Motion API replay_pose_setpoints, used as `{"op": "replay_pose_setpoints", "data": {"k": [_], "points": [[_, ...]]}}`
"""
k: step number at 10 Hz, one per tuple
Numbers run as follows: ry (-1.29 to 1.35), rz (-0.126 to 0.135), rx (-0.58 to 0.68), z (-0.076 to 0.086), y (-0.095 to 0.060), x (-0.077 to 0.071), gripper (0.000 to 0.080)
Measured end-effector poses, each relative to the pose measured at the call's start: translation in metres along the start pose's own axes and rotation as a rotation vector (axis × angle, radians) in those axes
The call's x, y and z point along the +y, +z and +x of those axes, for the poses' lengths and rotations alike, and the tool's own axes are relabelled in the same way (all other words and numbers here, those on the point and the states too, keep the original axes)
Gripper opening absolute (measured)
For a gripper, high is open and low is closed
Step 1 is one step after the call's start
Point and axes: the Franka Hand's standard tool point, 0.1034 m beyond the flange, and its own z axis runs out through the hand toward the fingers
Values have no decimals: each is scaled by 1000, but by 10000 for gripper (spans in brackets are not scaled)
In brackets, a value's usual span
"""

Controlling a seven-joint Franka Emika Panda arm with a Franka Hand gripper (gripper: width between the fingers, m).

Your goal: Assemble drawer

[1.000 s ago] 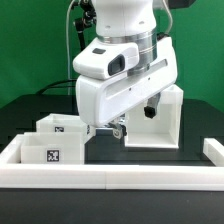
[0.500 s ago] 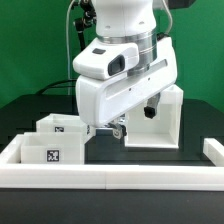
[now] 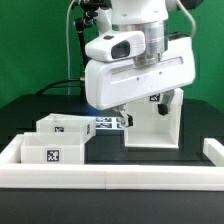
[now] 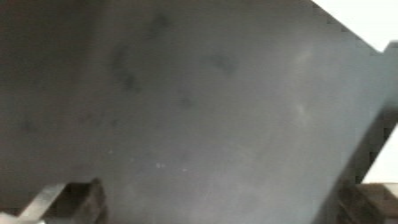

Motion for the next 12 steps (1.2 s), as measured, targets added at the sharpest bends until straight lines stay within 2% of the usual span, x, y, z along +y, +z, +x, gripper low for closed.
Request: {"op": "replay_pose_setpoints", "data": {"k": [4, 7, 9, 11, 12], "points": [[260, -2, -1, 1, 0, -4, 649], [323, -30, 35, -8, -11, -36, 649], [339, -43, 43, -23, -28, -57, 649], [344, -50, 47, -43, -41, -68, 649], [356, -45, 55, -49, -46, -73, 649]]}}
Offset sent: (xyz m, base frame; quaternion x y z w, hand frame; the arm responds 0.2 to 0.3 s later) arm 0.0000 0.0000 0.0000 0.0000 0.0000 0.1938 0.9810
